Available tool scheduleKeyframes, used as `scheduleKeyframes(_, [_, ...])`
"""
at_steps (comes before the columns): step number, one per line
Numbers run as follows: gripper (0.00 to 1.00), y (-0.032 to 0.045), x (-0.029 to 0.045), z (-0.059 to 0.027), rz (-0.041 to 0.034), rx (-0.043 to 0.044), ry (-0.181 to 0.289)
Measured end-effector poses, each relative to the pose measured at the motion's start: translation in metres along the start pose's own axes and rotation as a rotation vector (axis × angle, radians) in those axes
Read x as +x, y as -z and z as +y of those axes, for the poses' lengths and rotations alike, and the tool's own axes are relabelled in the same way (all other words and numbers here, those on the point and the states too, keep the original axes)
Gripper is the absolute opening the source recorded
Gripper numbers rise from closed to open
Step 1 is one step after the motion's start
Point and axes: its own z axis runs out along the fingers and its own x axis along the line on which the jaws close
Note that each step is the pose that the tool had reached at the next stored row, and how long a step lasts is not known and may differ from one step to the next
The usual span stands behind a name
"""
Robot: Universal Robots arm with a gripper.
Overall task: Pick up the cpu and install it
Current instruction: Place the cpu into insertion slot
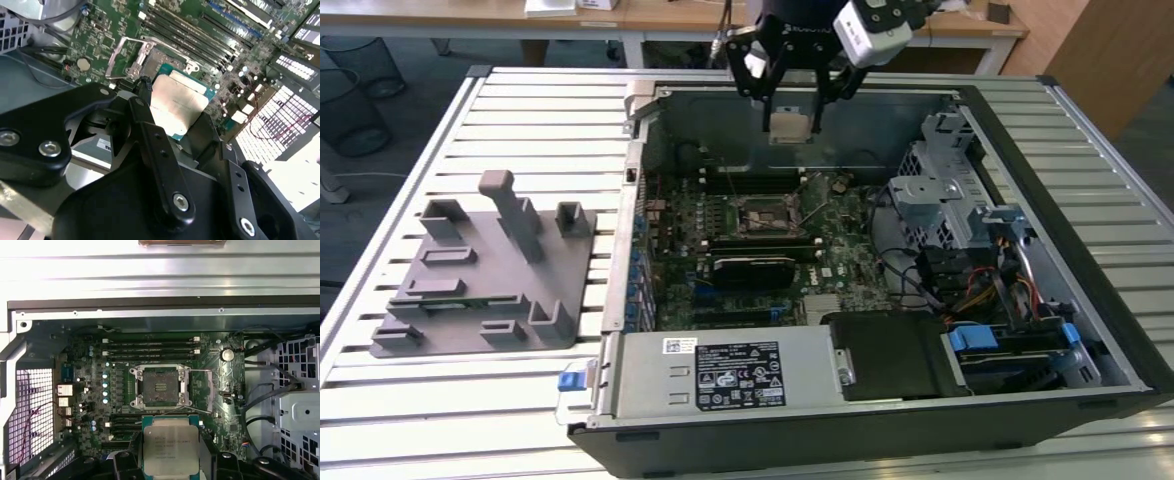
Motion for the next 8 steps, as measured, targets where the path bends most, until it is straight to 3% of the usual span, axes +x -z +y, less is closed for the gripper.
scheduleKeyframes(8, [0.54, -0.0003, -0.003, 0.0001, -0.0004, 0.0001, -0.014])
